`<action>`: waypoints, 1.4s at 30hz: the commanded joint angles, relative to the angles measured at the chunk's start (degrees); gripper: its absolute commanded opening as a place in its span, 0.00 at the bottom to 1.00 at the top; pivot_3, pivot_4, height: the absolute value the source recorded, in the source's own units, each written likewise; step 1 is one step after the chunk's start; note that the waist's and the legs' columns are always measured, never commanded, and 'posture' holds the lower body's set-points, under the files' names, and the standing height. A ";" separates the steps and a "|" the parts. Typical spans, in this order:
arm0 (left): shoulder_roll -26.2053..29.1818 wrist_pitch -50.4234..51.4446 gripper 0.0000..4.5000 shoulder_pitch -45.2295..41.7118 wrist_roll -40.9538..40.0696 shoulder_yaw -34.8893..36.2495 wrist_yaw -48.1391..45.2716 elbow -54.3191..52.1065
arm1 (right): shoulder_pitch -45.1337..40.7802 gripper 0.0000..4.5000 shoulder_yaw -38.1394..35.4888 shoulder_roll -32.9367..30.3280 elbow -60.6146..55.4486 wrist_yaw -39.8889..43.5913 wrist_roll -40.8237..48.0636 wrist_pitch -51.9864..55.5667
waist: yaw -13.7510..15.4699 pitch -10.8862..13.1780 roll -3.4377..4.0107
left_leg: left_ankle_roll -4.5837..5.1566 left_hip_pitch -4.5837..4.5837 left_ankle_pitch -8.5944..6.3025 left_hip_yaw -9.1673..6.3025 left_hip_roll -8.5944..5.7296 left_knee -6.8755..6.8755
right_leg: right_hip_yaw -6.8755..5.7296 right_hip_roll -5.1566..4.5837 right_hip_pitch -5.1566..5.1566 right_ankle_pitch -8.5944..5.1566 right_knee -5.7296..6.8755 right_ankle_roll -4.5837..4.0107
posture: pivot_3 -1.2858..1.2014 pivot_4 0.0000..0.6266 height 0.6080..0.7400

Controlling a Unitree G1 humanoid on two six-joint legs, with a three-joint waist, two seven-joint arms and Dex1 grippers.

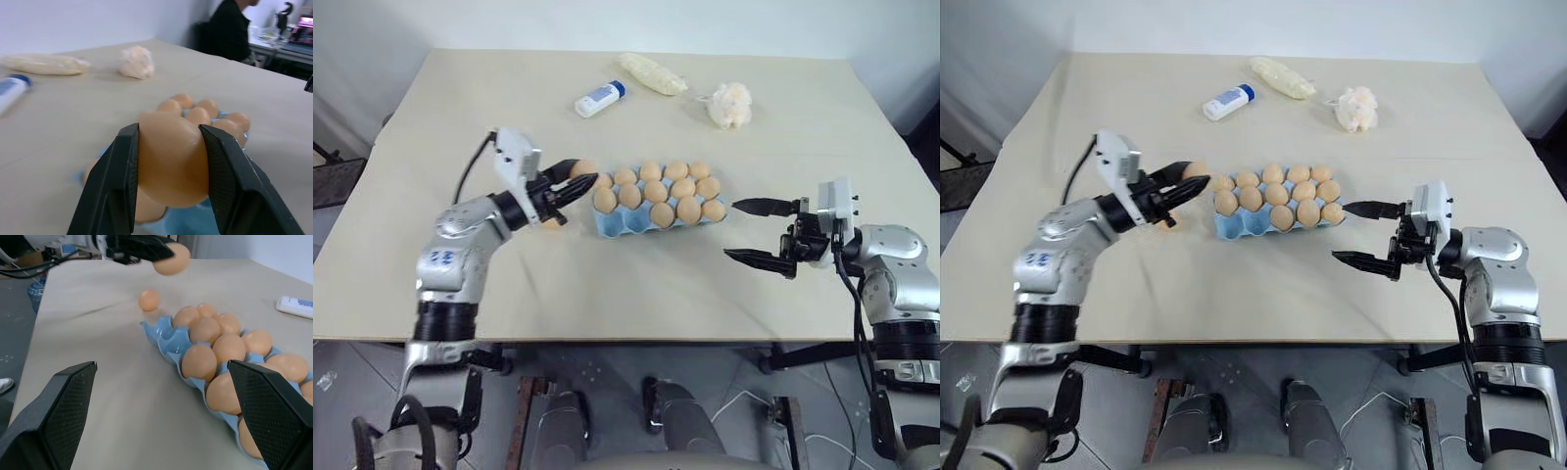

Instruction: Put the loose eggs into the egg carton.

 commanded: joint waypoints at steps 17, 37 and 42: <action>-7.45 -11.61 0.83 -12.73 9.63 -5.81 -10.08 23.57 | 7.22 1.00 -4.99 0.37 -7.65 -8.21 1.77 -0.93 | -0.11 0.04 0.05 | 0.06 -0.11 -0.04 -0.05 -0.01 0.21 | 0.00 0.03 -0.02 0.03 0.06 0.06 | 0.52 0.24 1.00; 7.81 -3.00 0.98 3.06 4.00 8.11 -4.99 -2.61 | 1.80 1.00 -4.13 0.71 2.24 -2.48 1.75 -3.58 | -0.84 0.10 0.16 | 0.05 0.01 -0.04 -0.03 0.10 0.24 | 0.11 0.07 -0.02 0.03 0.25 0.06 | 0.52 0.24 1.00; 14.75 0.21 0.98 17.92 2.58 15.48 -3.84 -11.01 | 0.20 1.00 -3.18 0.06 4.63 -1.23 0.57 -3.30 | -1.24 0.12 0.20 | 0.00 0.06 -0.03 -0.02 0.16 0.24 | 0.08 -0.22 -0.02 -0.01 0.31 -0.01 | 0.52 0.24 1.00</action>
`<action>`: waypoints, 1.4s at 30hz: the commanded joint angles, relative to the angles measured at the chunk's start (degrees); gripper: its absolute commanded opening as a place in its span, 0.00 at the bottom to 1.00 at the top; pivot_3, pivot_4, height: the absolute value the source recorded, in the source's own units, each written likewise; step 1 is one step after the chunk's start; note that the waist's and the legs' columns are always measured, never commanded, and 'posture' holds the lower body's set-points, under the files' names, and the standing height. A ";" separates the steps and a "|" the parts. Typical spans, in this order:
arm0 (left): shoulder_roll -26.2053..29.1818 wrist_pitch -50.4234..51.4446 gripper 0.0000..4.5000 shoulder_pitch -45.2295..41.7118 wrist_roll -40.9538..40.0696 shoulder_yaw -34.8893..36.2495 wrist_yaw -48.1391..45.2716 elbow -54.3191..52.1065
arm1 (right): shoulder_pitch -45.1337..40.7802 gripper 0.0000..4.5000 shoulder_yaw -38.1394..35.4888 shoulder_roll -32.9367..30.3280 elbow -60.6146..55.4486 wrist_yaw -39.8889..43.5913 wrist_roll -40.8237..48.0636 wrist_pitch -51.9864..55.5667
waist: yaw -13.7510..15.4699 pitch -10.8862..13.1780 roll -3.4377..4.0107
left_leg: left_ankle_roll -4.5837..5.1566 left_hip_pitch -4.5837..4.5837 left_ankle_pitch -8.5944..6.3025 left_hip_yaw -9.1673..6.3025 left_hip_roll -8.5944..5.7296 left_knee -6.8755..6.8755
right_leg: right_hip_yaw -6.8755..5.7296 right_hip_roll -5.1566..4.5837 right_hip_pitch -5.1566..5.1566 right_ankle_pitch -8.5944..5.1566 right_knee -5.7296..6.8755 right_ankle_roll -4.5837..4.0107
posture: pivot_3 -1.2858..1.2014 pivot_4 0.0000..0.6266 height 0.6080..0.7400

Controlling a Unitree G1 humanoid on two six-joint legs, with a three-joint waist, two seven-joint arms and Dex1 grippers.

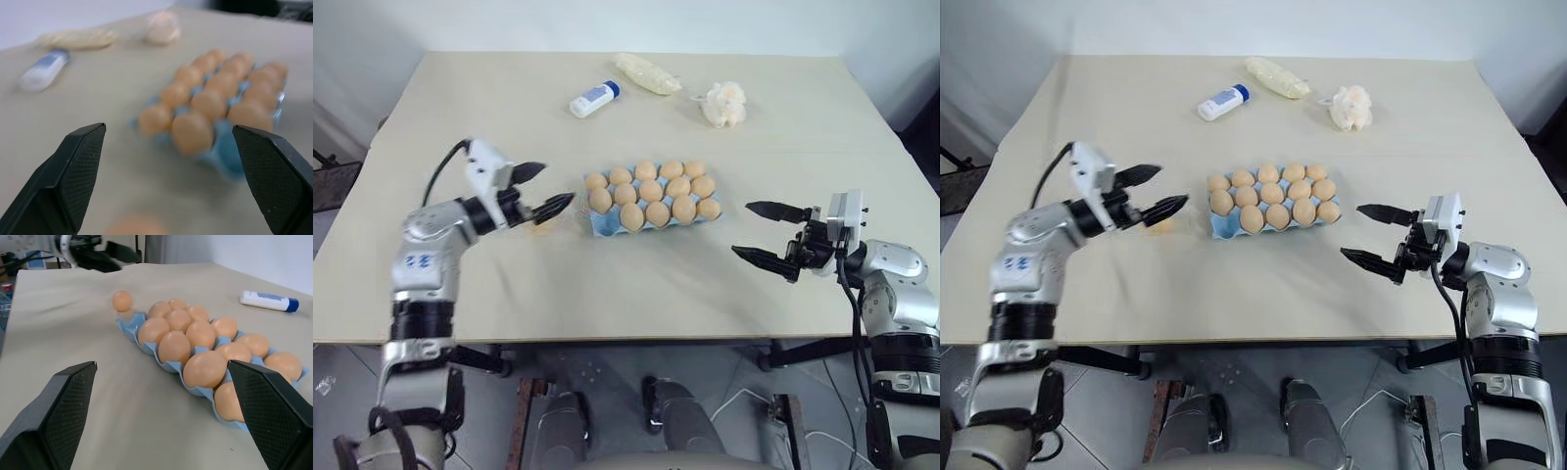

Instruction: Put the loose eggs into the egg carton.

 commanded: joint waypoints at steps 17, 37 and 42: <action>-1.08 2.64 0.98 10.03 -2.31 3.10 7.47 -6.25 | -5.71 1.00 0.53 -0.77 4.77 2.70 -2.62 -0.26 | 0.51 0.02 0.03 | -0.18 -0.02 -0.14 -0.04 -0.07 -0.14 | -0.01 -0.27 0.02 -0.16 -0.19 -0.31 | 0.52 0.24 1.00; -8.32 -18.08 0.72 -19.47 7.36 -5.83 4.22 42.36 | 3.33 1.00 -2.79 -2.45 -6.45 -2.54 -1.10 3.61 | 1.07 0.02 0.03 | -0.04 -0.11 -0.06 0.04 -0.11 -0.09 | -0.12 0.10 -0.03 0.02 -0.20 0.02 | 0.52 0.24 1.00; -7.98 -18.82 0.53 -20.82 7.37 -5.92 2.72 40.44 | 3.92 1.00 -2.84 -2.32 -7.35 -3.59 -0.92 4.09 | 1.06 0.02 0.03 | -0.04 -0.13 -0.05 0.05 -0.10 -0.09 | -0.12 0.15 -0.03 0.02 -0.18 0.02 | 0.52 0.24 1.00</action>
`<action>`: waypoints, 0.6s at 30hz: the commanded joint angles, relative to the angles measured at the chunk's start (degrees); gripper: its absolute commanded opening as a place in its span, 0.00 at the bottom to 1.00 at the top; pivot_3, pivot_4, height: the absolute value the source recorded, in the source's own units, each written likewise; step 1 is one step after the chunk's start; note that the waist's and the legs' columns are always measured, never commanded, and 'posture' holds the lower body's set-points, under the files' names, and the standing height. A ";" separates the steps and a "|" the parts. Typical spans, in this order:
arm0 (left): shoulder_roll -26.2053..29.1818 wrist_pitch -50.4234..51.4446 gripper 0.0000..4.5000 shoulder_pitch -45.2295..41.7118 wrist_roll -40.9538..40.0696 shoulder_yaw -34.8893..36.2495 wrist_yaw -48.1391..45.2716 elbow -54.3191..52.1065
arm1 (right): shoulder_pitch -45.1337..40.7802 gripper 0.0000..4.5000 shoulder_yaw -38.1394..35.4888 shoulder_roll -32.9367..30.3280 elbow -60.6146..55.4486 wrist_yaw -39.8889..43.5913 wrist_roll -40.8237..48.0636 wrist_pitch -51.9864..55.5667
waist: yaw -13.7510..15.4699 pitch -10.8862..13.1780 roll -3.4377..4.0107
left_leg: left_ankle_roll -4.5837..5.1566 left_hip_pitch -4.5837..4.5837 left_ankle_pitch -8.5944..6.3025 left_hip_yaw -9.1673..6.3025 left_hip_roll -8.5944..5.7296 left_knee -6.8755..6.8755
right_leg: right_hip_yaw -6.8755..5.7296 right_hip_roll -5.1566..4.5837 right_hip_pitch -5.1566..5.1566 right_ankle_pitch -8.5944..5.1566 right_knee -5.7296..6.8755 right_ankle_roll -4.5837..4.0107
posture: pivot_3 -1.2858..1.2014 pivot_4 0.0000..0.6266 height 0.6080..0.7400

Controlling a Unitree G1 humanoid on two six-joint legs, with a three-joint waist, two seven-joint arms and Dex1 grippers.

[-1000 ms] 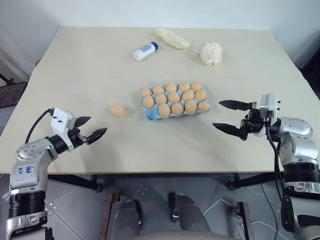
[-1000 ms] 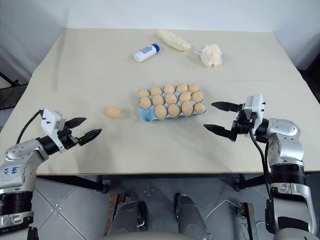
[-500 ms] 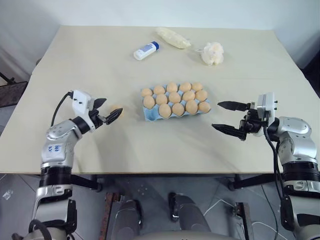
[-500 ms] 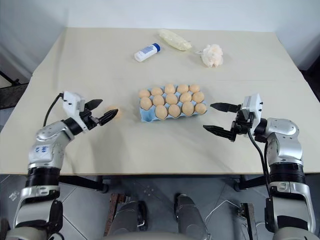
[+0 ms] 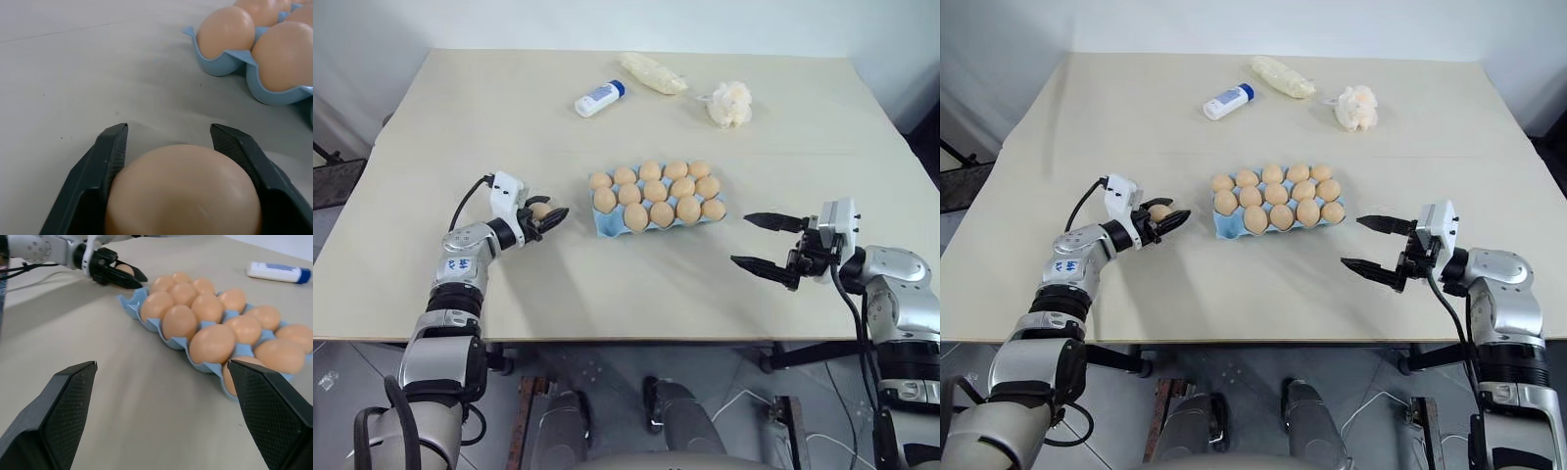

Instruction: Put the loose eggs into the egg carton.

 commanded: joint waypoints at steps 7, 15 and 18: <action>-4.30 3.27 0.52 -5.31 -4.13 -1.31 -6.80 -12.55 | -0.96 1.00 -1.32 -0.51 -1.84 -1.37 1.31 -0.11 | 0.32 0.00 0.00 | 0.03 -0.06 0.02 -0.03 -0.08 0.03 | -0.02 0.04 0.01 0.02 -0.01 0.03 | 0.52 0.24 1.00; -8.46 0.53 0.52 -7.39 -0.62 -6.28 -9.23 -8.85 | 0.07 1.00 -1.68 -0.15 -2.89 -2.49 1.45 -0.37 | -0.11 0.00 0.00 | 0.07 -0.02 0.02 -0.03 -0.02 0.12 | 0.04 0.17 0.02 0.03 0.04 0.08 | 0.52 0.24 1.00; -8.76 -0.38 0.69 -7.85 0.47 -7.39 -9.61 -7.04 | 1.08 1.00 -2.02 -0.23 -3.92 -3.19 1.72 -0.25 | -0.13 0.01 0.01 | 0.05 -0.03 0.03 -0.07 0.01 0.24 | 0.04 0.23 0.02 0.02 0.11 0.07 | 0.52 0.24 1.00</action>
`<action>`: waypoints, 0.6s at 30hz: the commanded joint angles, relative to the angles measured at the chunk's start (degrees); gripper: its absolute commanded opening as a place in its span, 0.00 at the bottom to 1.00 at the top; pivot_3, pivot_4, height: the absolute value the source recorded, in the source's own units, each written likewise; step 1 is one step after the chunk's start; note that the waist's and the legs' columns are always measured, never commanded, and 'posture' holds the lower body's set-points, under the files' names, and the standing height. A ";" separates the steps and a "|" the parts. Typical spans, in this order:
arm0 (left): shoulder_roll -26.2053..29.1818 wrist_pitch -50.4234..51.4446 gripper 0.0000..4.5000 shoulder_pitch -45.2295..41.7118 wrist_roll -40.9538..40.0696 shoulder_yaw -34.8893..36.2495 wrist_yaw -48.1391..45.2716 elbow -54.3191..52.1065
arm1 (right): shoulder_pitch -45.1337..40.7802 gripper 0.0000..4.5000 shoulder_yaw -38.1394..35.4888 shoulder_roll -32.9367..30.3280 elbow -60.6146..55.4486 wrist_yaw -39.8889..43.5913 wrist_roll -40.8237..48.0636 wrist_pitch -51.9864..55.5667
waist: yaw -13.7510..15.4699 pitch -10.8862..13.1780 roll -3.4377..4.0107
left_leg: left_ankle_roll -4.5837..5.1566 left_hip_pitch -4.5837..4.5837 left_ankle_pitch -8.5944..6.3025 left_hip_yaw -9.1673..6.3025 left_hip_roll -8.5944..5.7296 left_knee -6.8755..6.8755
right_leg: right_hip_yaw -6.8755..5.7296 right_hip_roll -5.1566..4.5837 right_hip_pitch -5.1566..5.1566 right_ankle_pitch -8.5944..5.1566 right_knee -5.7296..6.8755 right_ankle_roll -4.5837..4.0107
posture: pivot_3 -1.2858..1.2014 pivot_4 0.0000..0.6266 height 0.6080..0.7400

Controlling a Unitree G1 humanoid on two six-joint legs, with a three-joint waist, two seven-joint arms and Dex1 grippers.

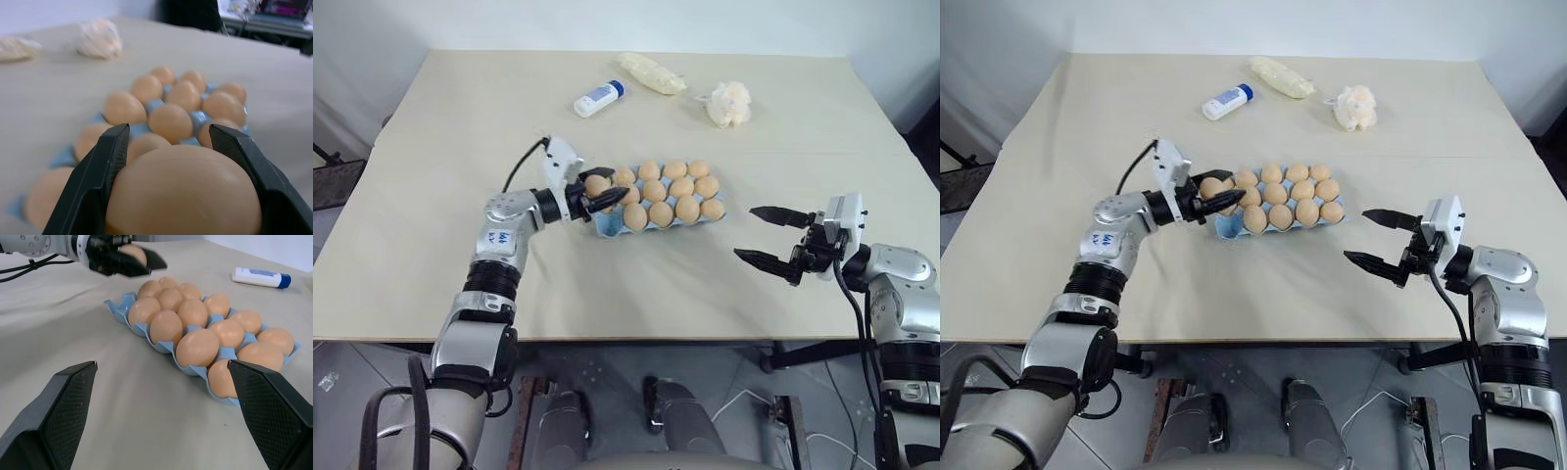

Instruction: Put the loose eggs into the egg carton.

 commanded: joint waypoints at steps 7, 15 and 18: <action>1.16 0.65 0.99 -1.91 1.25 -1.23 -3.05 -1.39 | 2.44 1.00 -2.40 -0.67 -4.28 -1.84 1.93 0.13 | 0.09 0.00 0.00 | 0.07 -0.06 -0.05 0.02 -0.02 0.29 | 0.03 -0.05 0.06 0.03 -0.01 0.06 | 0.52 0.24 1.00; 3.35 7.70 0.99 -2.06 -5.37 4.54 -3.88 -9.11 | 0.58 1.00 -1.35 -0.48 -2.65 -2.01 1.63 -0.10 | 0.01 0.02 0.02 | 0.08 -0.08 -0.04 0.01 0.01 0.26 | 0.03 -0.04 0.05 0.03 0.02 0.05 | 0.52 0.24 1.00; 5.56 12.07 0.99 0.98 -8.12 6.07 -5.22 -13.77 | -0.30 1.00 -1.02 -0.57 -1.86 -1.43 1.47 -0.23 | -0.02 0.02 0.03 | 0.08 -0.07 -0.04 0.00 0.01 0.25 | 0.02 -0.02 0.05 0.03 0.05 0.04 | 0.52 0.24 1.00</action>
